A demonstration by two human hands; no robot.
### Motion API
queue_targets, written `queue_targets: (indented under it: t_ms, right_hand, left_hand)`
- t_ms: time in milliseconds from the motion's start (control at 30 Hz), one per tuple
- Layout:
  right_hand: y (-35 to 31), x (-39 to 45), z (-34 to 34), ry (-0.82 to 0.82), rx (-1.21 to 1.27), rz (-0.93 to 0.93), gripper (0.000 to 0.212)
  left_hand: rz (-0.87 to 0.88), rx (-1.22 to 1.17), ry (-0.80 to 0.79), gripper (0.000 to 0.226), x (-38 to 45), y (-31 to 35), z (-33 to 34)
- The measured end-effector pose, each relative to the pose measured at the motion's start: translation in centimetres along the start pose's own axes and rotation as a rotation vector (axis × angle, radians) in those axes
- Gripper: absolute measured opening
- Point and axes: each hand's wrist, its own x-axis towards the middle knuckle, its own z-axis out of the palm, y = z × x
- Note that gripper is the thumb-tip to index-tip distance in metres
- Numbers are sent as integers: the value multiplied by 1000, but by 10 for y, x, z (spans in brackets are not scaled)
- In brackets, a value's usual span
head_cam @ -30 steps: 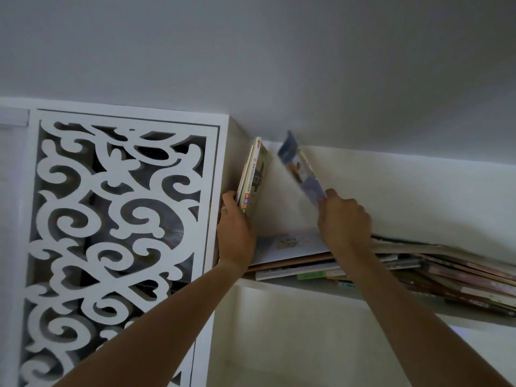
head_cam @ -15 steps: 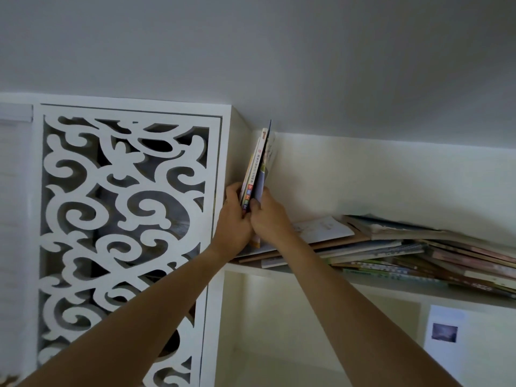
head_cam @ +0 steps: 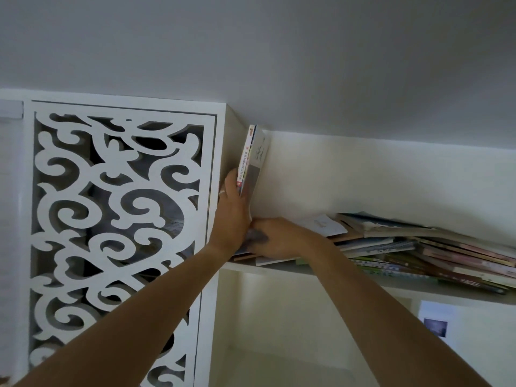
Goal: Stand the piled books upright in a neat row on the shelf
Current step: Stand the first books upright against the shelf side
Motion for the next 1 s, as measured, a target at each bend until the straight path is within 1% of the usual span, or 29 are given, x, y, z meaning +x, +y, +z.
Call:
queue_targets:
  t_ms: [33, 67, 133, 167, 200, 233, 267, 333, 367, 400, 433, 467, 500, 567, 600, 633, 667, 700, 733, 767, 800, 933, 967, 1000]
  right_hand:
    - [6, -9, -9, -15, -55, 17, 39]
    - [12, -18, -18, -34, -105, 43, 41]
    - [27, -37, -38, -47, -160, 122, 54]
    - [34, -43, -45, -29, -151, 162, 59]
    - [40, -44, -49, -9, -131, 184, 60]
    - [44, -45, -52, 8, -114, 184, 57]
    - [47, -44, -52, 24, -101, 179, 53]
    - [48, -40, -48, 88, -106, 188, 50]
    - [46, -39, -46, 132, -156, 202, 52]
    - [43, -38, -44, 191, -243, 223, 55]
    - [40, -37, -43, 270, -341, 259, 60]
    - [35, -37, -42, 368, -415, 303, 63]
    - [29, -39, -41, 465, -444, 355, 64]
    - [19, -41, -37, 621, -396, 424, 58]
    - [16, -39, -32, 665, -332, 435, 54]
    - [14, -37, -27, 680, -238, 427, 50]
    - [14, -33, -21, 670, -109, 393, 49]
    - [14, -27, -16, 628, 42, 340, 54]
    - [13, -23, -12, 577, 186, 281, 63]
    - [12, -19, -9, 526, 294, 228, 73]
    - [10, -15, -6, 505, 368, 179, 79]
    - [-5, 8, -3, 570, 543, -50, 95]
    - [-8, 13, -3, 581, 565, -91, 98]
    - [-10, 18, -4, 578, 588, -124, 101]
  left_hand:
    - [113, 82, 17, 63, -1, -7, 0]
    - [257, 219, 50, 67, -1, -12, 0]
    - [561, 537, 98, 74, 0, -14, -2]
    - [654, 651, 95, 72, 1, -12, -2]
    - [709, 746, 70, 66, 1, -7, -6]
    - [744, 861, 8, 56, 3, -7, -7]
    - [735, 1014, -96, 46, 3, -7, -8]
    - [621, 1339, -343, 38, 2, -2, -9]
    - [559, 1445, -423, 35, 1, 1, -10]
    - [513, 1471, -448, 31, -1, 6, -12]
    - [496, 1426, -447, 28, -2, 10, -14]
    - [512, 1326, -415, 33, -4, 13, -13]
    - [524, 1197, -381, 45, -5, 14, -12]
    - [502, 968, -362, 62, -7, 15, -8]
    - [476, 914, -403, 66, -7, 19, -7]
    - [448, 904, -463, 65, -7, 20, -7]
    - [428, 921, -502, 58, -6, 20, -7]
    - [415, 936, -509, 48, -6, 19, -8]
    - [404, 925, -490, 38, -6, 18, -8]
    - [400, 894, -447, 34, -8, 16, -7]
    - [400, 857, -390, 35, -11, 12, -4]
    - [398, 551, -95, 44, -21, -13, 3]
    - [432, 536, -36, 48, -23, -20, 3]
    - [485, 581, 31, 52, -26, -25, 4]
